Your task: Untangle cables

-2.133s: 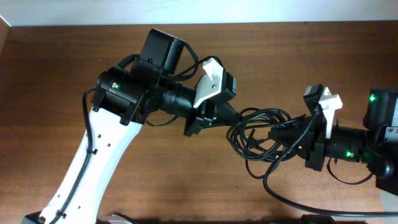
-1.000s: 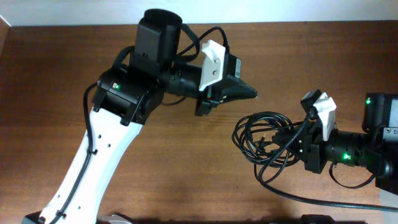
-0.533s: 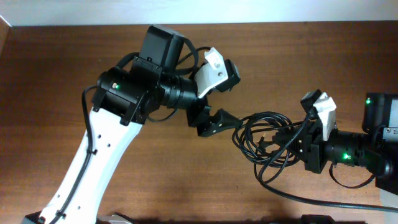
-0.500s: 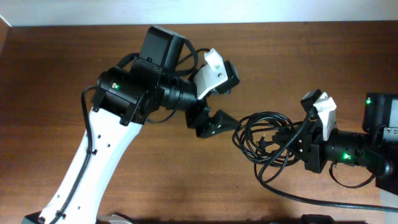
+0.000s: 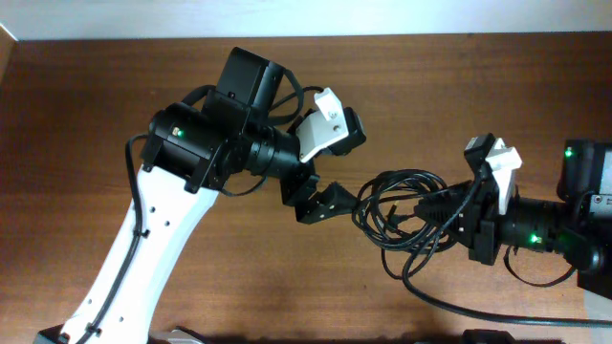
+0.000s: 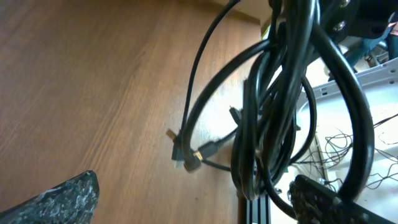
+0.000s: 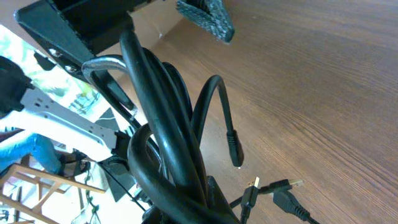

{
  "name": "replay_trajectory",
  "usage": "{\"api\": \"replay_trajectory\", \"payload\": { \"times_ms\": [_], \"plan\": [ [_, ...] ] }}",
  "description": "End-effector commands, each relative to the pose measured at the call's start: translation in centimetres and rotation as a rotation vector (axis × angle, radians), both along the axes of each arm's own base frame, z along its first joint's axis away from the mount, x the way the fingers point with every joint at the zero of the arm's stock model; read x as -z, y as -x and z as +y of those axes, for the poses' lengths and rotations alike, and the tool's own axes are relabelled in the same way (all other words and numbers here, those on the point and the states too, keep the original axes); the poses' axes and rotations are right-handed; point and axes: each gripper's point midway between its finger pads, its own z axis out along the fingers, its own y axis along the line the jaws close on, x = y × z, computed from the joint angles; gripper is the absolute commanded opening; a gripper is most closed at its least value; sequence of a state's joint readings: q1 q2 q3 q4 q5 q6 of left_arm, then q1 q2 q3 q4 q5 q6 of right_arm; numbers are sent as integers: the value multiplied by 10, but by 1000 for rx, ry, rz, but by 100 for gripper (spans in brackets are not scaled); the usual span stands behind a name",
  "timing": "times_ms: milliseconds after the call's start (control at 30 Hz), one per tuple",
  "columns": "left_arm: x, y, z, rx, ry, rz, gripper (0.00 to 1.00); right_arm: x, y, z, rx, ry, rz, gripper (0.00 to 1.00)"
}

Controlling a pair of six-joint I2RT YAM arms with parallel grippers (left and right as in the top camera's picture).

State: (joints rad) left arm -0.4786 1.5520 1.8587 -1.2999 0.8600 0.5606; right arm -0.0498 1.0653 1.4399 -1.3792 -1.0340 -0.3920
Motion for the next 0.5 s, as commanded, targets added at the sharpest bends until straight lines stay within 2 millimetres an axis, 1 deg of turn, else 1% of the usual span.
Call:
{"api": "replay_trajectory", "payload": {
  "times_ms": [0,33,67,100,133,167,200,233,300,467],
  "plan": [
    [-11,8,-2,35,38,-25,99,-10,5,6,-34,-50,-16,4],
    [-11,8,-3,35,38,-25,99,-11,5,6,-34,-50,-16,4],
    [-11,8,-3,35,38,-25,97,-11,5,6,-34,-50,-16,4],
    [-11,8,-3,36,38,-25,93,-11,5,6,-34,-50,-16,4],
    [-11,8,-3,36,39,-24,86,-11,5,6,-34,-50,-16,4],
    [-11,8,-3,37,41,-23,74,-11,5,6,-34,-50,-17,4],
    [-11,9,-3,40,43,-22,68,-11,5,6,-34,-50,-17,4],
    [-11,9,-4,42,43,-22,69,-11,5,6,-34,-50,-17,4],
    [-11,14,-7,58,43,-22,79,-11,4,6,-34,-49,-21,4],
    [-9,21,-14,81,28,-33,81,-14,2,6,-38,-53,-46,4]
  ]
}}
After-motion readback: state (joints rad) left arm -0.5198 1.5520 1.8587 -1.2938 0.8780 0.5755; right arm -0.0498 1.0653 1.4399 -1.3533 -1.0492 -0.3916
